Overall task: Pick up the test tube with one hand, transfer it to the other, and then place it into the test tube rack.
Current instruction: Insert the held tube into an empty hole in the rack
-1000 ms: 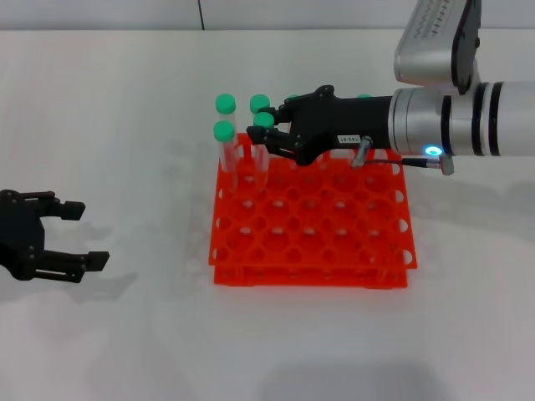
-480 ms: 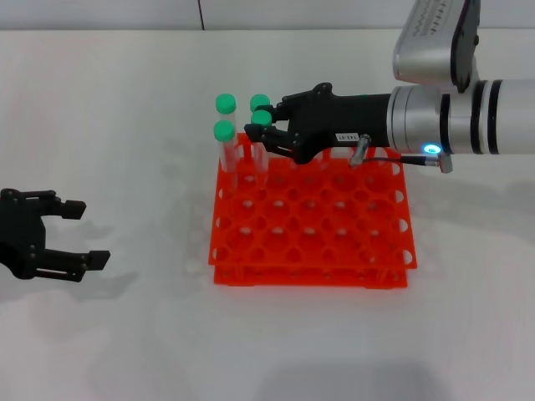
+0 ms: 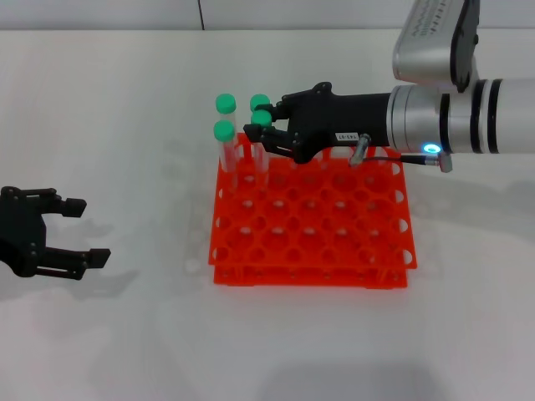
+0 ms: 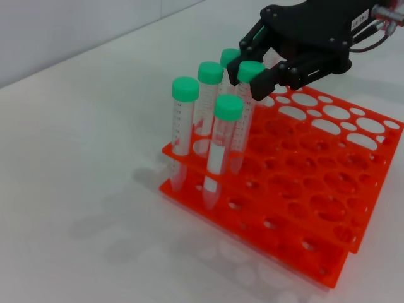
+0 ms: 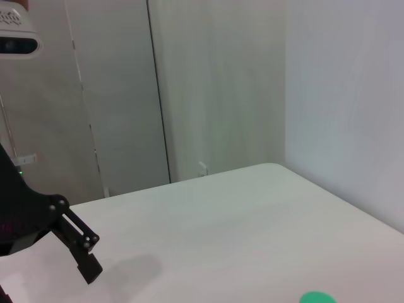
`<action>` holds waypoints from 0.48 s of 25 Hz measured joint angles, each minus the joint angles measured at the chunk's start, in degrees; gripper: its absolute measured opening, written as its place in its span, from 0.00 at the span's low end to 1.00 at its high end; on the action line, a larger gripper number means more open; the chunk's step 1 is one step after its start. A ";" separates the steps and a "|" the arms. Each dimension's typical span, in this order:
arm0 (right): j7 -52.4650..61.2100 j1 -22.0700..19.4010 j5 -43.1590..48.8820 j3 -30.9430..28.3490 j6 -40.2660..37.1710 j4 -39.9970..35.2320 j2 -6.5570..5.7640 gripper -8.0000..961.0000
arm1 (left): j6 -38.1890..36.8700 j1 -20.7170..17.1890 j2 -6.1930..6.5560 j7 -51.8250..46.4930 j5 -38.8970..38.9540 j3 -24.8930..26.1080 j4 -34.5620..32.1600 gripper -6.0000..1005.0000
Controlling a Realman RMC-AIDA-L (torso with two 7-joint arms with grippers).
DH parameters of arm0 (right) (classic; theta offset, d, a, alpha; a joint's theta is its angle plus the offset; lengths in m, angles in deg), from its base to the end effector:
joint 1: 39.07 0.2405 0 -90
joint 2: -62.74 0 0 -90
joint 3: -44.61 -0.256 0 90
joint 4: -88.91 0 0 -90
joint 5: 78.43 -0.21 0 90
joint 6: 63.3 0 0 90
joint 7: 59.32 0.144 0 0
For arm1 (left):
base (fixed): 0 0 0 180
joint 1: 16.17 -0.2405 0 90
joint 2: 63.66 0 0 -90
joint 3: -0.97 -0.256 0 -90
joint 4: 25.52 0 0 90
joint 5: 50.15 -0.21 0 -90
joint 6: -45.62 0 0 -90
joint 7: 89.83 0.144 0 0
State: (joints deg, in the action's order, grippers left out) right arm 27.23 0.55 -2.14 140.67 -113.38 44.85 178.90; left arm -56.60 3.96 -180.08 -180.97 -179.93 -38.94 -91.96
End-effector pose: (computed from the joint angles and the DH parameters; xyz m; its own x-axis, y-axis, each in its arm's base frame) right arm 0.1321 0.3905 -0.0776 0.8896 -0.1575 -0.4288 -0.2856 -0.9244 -0.2529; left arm -0.3003 0.2863 0.0841 0.8934 0.4191 0.1619 0.4481 -0.8576 -0.2525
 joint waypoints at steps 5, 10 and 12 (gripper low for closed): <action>-0.35 0.02 0.00 0.00 -0.17 -0.19 -0.07 0.32 | 0.07 0.00 0.03 0.00 -0.08 0.00 0.00 0.88; -0.79 0.02 0.01 -0.11 -0.42 -0.25 0.00 0.34 | 0.09 -0.01 0.05 0.00 -0.12 0.00 0.00 0.88; -0.81 0.02 0.01 -0.14 -0.70 -0.31 -0.03 0.36 | 0.09 -0.01 0.05 0.00 -0.12 0.00 0.00 0.88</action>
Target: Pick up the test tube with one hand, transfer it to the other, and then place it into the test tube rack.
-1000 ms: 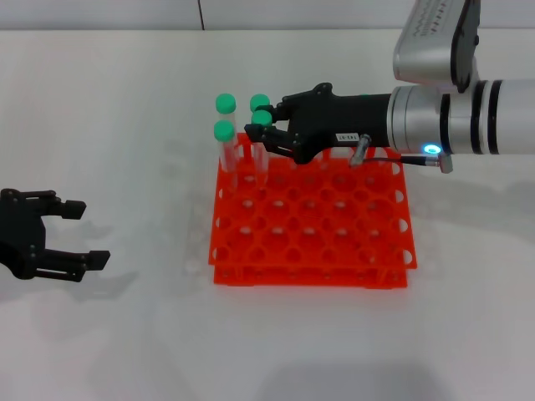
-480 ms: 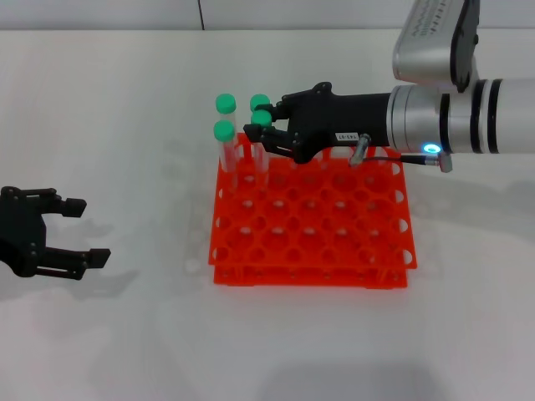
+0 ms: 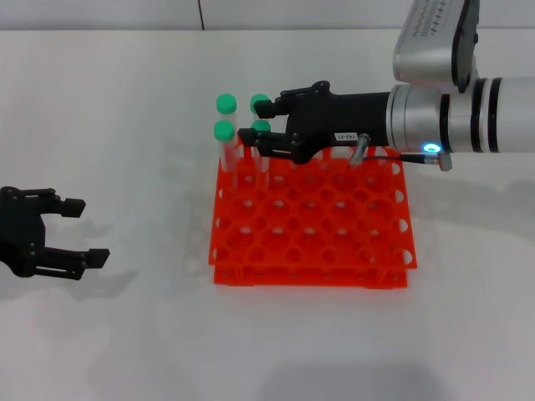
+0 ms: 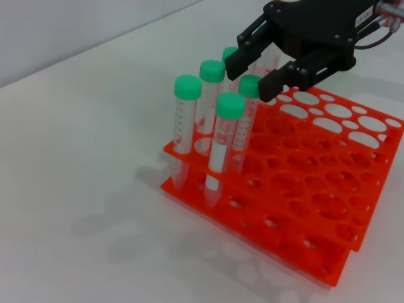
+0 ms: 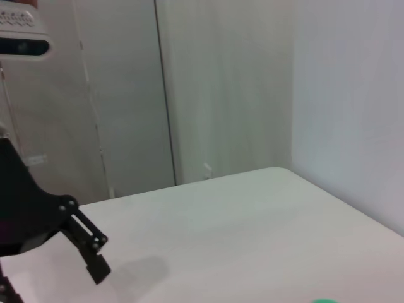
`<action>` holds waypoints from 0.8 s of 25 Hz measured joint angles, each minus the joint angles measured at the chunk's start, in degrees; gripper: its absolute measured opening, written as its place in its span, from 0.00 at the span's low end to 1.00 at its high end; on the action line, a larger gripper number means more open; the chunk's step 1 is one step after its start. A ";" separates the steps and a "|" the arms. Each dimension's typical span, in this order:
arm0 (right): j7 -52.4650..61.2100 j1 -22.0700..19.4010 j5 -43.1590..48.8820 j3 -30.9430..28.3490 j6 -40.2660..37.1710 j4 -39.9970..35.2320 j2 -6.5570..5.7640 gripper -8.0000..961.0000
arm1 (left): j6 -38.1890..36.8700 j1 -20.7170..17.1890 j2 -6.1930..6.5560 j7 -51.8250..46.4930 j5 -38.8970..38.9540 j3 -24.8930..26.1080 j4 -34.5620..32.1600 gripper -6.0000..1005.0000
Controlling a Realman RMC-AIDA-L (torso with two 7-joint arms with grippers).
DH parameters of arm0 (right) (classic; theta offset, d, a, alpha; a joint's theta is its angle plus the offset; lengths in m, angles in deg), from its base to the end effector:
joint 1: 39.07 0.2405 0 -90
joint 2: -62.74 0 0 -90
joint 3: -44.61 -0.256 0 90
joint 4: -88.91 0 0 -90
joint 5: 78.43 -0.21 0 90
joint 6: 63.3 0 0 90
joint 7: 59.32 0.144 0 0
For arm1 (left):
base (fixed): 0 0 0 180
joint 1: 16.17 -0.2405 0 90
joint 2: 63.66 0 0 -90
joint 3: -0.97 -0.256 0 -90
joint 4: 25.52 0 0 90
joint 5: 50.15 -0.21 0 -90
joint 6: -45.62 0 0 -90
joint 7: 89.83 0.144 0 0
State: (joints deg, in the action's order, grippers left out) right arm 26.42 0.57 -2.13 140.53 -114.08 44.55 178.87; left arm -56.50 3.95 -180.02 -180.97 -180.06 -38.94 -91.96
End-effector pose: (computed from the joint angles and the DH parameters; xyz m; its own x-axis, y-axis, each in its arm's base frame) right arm 0.1300 0.3895 -0.0769 0.8926 -0.1391 -0.4289 -0.2656 -0.9309 -0.2508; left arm -0.3009 0.2864 0.0845 0.8933 0.4203 0.1592 0.4484 -0.8567 -0.2549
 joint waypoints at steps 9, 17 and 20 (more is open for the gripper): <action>-0.06 -2.91 0.27 -0.22 -2.20 -4.55 -0.51 0.57 | -0.04 -0.07 0.01 0.01 -0.01 0.00 0.00 0.88; 0.54 -11.98 1.64 -5.43 -6.15 -13.80 -1.16 0.70 | 0.00 0.04 -0.17 1.01 1.78 0.48 0.00 0.88; 1.17 -14.47 2.14 -10.69 -9.61 -14.26 -1.11 0.71 | 0.03 0.04 -0.19 1.02 4.70 0.50 0.00 0.88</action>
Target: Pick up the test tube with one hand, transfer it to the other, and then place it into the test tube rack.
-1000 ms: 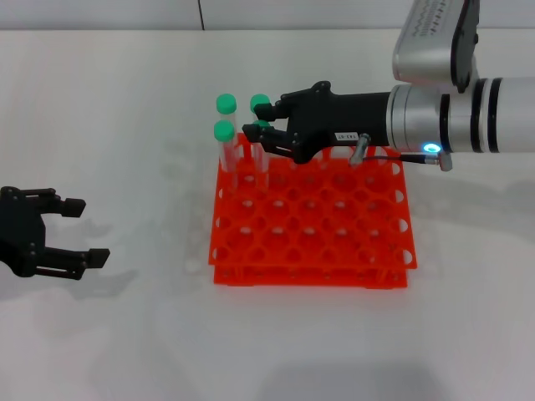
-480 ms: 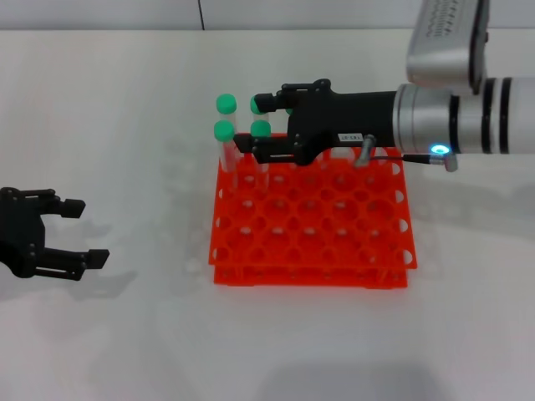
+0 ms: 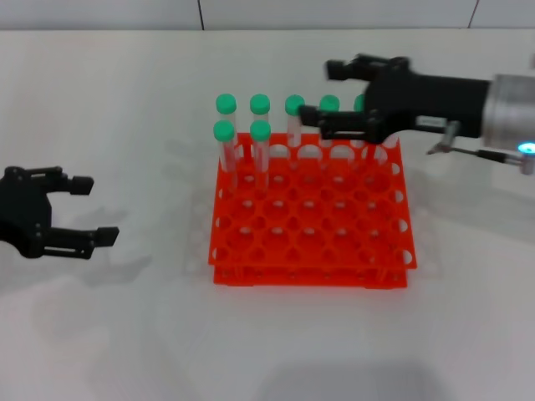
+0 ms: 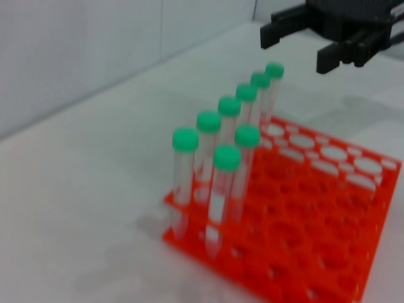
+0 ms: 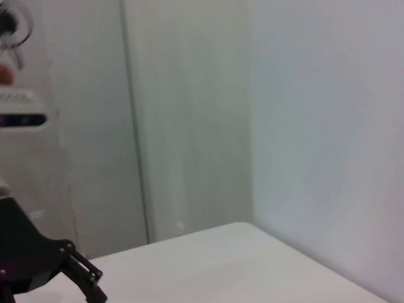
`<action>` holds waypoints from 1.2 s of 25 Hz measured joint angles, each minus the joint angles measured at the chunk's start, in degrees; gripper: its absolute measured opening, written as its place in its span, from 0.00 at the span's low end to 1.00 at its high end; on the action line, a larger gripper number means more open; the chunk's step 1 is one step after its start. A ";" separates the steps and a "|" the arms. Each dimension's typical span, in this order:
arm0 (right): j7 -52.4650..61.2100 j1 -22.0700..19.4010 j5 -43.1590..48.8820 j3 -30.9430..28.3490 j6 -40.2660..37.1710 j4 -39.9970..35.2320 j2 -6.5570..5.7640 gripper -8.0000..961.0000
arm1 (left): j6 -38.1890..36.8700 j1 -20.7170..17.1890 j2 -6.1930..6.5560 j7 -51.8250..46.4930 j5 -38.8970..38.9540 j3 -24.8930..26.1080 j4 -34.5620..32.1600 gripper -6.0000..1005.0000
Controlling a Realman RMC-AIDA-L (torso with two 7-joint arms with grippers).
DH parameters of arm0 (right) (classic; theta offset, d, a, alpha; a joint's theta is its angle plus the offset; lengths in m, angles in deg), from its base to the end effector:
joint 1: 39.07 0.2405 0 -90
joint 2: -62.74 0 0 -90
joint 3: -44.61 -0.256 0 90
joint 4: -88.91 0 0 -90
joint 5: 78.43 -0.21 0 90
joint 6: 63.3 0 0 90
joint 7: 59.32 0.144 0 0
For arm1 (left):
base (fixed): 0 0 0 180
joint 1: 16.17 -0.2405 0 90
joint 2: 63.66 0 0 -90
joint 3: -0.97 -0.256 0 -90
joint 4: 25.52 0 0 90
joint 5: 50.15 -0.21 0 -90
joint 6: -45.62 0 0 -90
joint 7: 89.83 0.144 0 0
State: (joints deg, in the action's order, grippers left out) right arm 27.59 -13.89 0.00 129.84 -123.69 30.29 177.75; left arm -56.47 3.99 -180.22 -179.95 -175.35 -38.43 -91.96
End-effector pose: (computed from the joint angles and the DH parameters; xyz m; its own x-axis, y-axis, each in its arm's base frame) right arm 0.1621 0.3662 -0.0123 0.8213 -0.1178 -0.5582 -0.3277 -0.8983 -0.2925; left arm -0.2905 0.2909 0.0868 0.9007 0.3662 0.2340 0.4214 -0.8675 -0.2643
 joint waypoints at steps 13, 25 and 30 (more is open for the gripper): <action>4.69 -5.72 14.58 -16.01 -12.21 -6.65 -0.17 0.90 | 0.03 -0.36 -0.92 -1.37 10.97 0.12 -0.09 0.88; 4.64 -5.48 17.85 -17.58 -15.46 -6.70 -0.38 0.90 | 0.62 -0.04 -1.26 -0.97 12.18 0.12 0.00 0.88; 4.68 -5.34 17.89 -17.63 -16.62 -6.70 -0.33 0.90 | 0.54 0.02 -1.12 -0.56 13.26 0.12 0.00 0.88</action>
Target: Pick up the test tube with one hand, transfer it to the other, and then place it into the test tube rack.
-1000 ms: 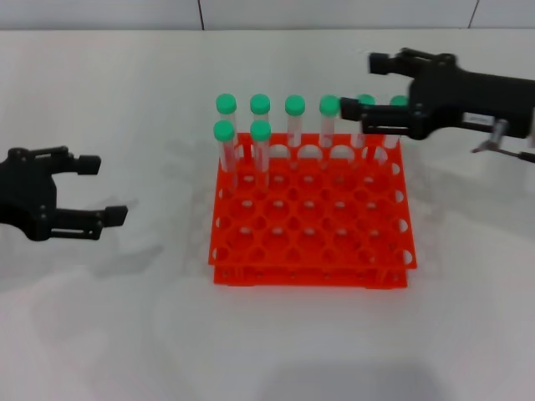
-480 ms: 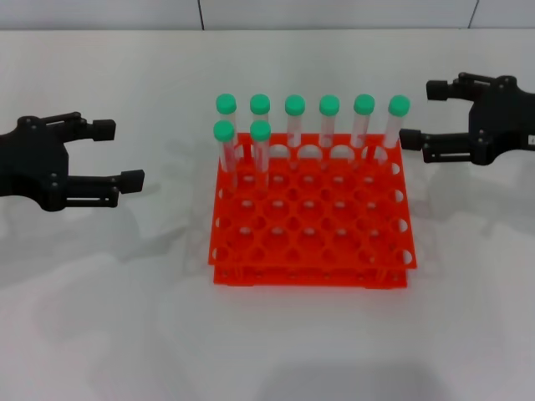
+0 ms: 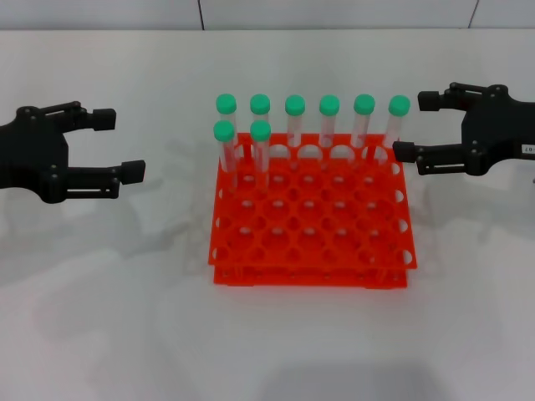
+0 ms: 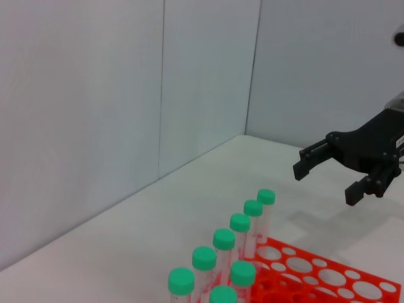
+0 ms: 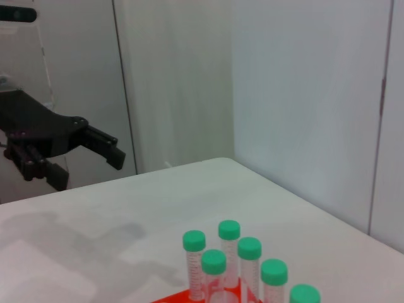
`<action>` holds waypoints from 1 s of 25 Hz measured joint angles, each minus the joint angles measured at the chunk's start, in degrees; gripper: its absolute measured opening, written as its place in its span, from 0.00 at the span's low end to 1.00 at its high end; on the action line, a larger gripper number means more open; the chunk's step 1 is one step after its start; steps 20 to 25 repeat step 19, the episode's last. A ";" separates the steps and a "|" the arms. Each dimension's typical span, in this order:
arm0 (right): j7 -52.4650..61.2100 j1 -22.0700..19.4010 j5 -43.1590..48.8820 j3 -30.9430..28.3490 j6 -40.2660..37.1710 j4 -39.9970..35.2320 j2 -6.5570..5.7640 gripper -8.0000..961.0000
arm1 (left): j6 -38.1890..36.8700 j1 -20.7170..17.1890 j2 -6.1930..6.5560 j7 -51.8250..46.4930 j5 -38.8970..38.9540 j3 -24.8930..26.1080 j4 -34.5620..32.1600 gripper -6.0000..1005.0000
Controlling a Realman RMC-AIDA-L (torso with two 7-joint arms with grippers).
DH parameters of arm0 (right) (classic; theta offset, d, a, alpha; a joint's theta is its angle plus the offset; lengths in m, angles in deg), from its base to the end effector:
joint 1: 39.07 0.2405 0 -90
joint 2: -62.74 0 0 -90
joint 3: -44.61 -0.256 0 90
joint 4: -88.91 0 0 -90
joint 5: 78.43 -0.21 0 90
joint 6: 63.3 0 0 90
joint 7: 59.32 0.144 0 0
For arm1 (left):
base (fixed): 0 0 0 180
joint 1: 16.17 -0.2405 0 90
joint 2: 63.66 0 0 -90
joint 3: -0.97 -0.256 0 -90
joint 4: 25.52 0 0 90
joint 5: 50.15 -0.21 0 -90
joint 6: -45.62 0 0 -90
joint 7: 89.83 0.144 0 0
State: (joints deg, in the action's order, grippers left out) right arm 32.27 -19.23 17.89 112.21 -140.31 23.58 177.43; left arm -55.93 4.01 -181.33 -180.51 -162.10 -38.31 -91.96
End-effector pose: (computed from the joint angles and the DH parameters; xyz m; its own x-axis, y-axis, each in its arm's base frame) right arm 0.2135 0.3437 0.0423 0.8858 -0.1545 -0.4376 -0.3162 -0.8912 -0.3253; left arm -0.2594 0.3010 0.0916 0.8610 0.2506 0.4426 0.3953 -0.8773 -0.2721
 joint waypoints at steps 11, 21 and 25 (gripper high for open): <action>-0.02 0.13 -0.12 0.19 -0.17 0.02 0.36 0.90 | 0.12 0.03 0.16 0.32 0.50 -0.09 -0.01 0.88; -0.26 0.13 -0.20 0.41 -0.05 0.03 0.36 0.90 | 0.11 0.03 0.02 0.33 0.51 -0.16 -0.01 0.88; -0.26 0.13 -0.20 0.41 -0.05 0.03 0.36 0.90 | 0.11 0.03 0.02 0.33 0.51 -0.16 -0.01 0.88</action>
